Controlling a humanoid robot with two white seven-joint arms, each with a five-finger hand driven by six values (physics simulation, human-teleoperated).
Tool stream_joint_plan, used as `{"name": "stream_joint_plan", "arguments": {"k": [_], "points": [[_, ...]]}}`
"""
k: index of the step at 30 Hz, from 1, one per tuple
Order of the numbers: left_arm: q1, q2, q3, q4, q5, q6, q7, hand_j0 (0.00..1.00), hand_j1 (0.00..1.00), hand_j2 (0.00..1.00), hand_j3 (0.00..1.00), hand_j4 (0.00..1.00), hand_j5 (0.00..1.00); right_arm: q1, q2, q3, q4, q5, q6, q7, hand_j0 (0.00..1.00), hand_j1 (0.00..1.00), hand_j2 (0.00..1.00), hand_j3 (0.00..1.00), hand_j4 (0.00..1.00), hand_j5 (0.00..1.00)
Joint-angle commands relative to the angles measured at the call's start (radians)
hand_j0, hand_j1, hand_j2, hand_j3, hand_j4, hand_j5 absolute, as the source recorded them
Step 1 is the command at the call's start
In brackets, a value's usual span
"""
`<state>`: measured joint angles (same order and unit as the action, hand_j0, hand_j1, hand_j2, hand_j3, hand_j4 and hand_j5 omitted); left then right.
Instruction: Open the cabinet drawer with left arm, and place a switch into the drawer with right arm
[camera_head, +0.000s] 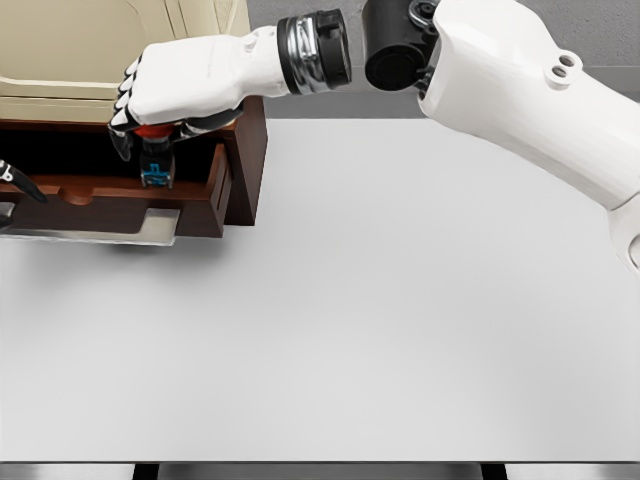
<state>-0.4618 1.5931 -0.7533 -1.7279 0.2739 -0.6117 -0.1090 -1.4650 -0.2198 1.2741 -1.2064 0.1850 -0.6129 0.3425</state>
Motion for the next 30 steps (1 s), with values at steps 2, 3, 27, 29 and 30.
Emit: {"name": "stream_joint_plan", "arguments": {"k": [2,3,27,29,30], "points": [[0.000,-0.001,0.000,-0.005,0.004,0.001,-0.001,0.61,0.61,0.61,0.61,0.61,0.61,0.000,0.000,-0.002,0.007,-0.001,0.002,-0.002,0.62,0.62,0.62,0.62,0.62,0.62],[0.000,0.001,0.000,-0.005,0.004,0.001,-0.001,0.61,0.61,0.61,0.61,0.61,0.61,0.000,0.002,-0.002,0.007,-0.001,0.002,0.000,0.63,0.63,0.63,0.63,0.63,0.63],[0.000,-0.002,0.002,-0.009,0.004,0.001,0.000,0.61,0.61,0.61,0.61,0.61,0.61,0.000,-0.012,-0.010,-0.082,0.001,0.002,-0.003,0.80,0.80,0.80,0.80,0.80,0.80],[-0.001,-0.010,0.003,-0.009,0.002,0.001,-0.003,0.63,0.63,0.63,0.63,0.63,0.63,0.000,-0.044,0.004,-0.105,0.001,0.002,-0.004,0.85,0.85,0.85,0.85,0.85,0.85],[-0.001,-0.016,0.002,-0.009,0.002,0.001,-0.004,0.64,0.64,0.64,0.64,0.64,0.64,0.000,-0.059,0.016,-0.108,0.002,0.002,-0.003,0.87,0.87,0.87,0.87,0.87,0.87]]}}
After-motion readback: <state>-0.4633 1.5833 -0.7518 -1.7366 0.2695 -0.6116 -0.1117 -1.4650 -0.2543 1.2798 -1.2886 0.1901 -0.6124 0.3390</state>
